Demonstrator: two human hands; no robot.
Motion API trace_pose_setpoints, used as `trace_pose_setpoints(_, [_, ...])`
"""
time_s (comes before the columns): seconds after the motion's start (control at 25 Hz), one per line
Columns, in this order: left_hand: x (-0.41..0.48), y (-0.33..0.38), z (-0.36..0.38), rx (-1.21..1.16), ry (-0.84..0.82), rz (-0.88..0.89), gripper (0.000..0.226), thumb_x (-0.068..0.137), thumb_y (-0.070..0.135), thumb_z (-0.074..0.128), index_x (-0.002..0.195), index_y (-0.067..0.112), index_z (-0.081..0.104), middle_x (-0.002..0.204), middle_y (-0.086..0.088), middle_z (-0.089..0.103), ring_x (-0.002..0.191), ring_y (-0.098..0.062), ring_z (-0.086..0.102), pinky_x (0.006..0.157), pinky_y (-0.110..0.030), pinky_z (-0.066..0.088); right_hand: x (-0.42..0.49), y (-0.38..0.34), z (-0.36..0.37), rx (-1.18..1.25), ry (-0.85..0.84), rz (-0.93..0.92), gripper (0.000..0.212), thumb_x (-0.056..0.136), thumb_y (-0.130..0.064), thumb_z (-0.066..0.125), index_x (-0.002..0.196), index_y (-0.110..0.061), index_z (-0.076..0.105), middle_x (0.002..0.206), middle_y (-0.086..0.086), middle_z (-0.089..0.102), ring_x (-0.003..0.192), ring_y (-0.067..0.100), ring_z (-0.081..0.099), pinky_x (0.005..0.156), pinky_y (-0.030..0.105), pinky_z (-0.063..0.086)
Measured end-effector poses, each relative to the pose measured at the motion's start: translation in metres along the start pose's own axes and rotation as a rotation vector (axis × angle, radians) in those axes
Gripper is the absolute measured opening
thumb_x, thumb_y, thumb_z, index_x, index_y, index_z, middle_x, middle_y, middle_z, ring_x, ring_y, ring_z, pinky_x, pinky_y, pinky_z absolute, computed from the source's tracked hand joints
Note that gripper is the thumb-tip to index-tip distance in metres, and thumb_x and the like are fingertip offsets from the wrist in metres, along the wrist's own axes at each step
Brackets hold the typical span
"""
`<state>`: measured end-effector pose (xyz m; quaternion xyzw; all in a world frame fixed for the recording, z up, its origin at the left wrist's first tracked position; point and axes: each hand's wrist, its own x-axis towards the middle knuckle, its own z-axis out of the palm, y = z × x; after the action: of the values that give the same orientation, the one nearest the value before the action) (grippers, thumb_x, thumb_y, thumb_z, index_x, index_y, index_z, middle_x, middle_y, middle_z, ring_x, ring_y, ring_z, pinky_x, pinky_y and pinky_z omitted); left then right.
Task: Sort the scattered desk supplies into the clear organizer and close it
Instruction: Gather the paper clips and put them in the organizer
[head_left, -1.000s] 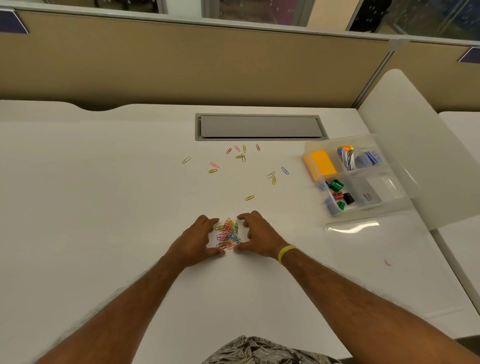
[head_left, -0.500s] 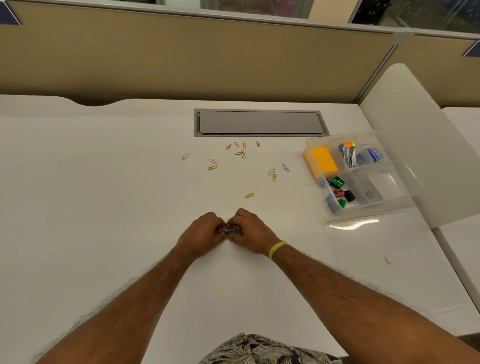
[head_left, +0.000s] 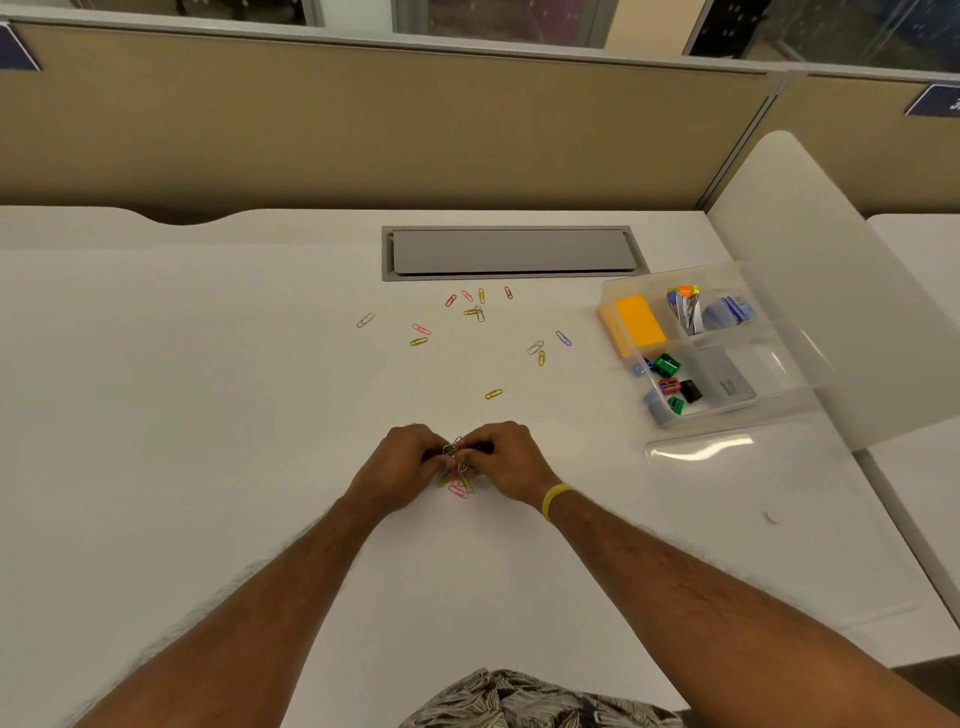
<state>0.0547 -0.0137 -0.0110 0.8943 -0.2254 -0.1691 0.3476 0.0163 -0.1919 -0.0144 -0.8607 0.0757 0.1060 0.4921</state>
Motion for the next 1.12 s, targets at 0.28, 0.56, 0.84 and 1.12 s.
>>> trace_pose_setpoints(0.28, [0.003, 0.002, -0.001, -0.321, 0.025, -0.124, 0.018, 0.09, 0.023, 0.065, 0.08, 0.01, 0.074, 0.07, -0.006, 0.071, 0.067, -0.021, 0.067, 0.069, -0.036, 0.056, -0.007, 0.001, -0.001, 0.463, 0.051, 0.12, 0.011, 0.084, -0.005, 0.072, 0.093, -0.001, 0.075, 0.087, 0.011, 0.074, 0.082, 0.024, 0.072, 0.078, 0.033, 0.06])
trace_pose_setpoints(0.56, [-0.004, 0.013, 0.004, -0.686, 0.005, -0.203, 0.022, 0.092, 0.024, 0.064, 0.086, 0.006, 0.075, 0.082, -0.019, 0.072, 0.071, -0.02, 0.068, 0.081, -0.042, 0.059, -0.022, 0.0, -0.001, 0.827, 0.054, 0.206, 0.009, 0.087, -0.001, 0.066, 0.093, 0.0, 0.072, 0.086, 0.01, 0.072, 0.078, 0.017, 0.069, 0.075, 0.025, 0.058])
trace_pose_setpoints(0.84, [-0.009, 0.029, 0.02, -0.729, -0.015, -0.218, 0.022, 0.092, 0.022, 0.063, 0.086, 0.004, 0.074, 0.077, -0.019, 0.07, 0.068, -0.026, 0.067, 0.073, -0.043, 0.061, -0.039, 0.006, -0.007, 0.832, 0.096, 0.207, 0.01, 0.087, -0.001, 0.066, 0.089, -0.006, 0.074, 0.082, 0.009, 0.072, 0.076, 0.017, 0.069, 0.072, 0.024, 0.058])
trace_pose_setpoints(1.12, [0.019, 0.075, 0.021, -0.725, 0.004, -0.138, 0.017, 0.092, 0.022, 0.064, 0.088, 0.012, 0.076, 0.077, -0.01, 0.074, 0.071, -0.018, 0.07, 0.071, -0.027, 0.059, -0.042, 0.003, -0.054, 0.831, 0.19, 0.133, 0.011, 0.088, -0.002, 0.065, 0.097, 0.001, 0.071, 0.086, 0.013, 0.071, 0.076, 0.017, 0.07, 0.072, 0.024, 0.058])
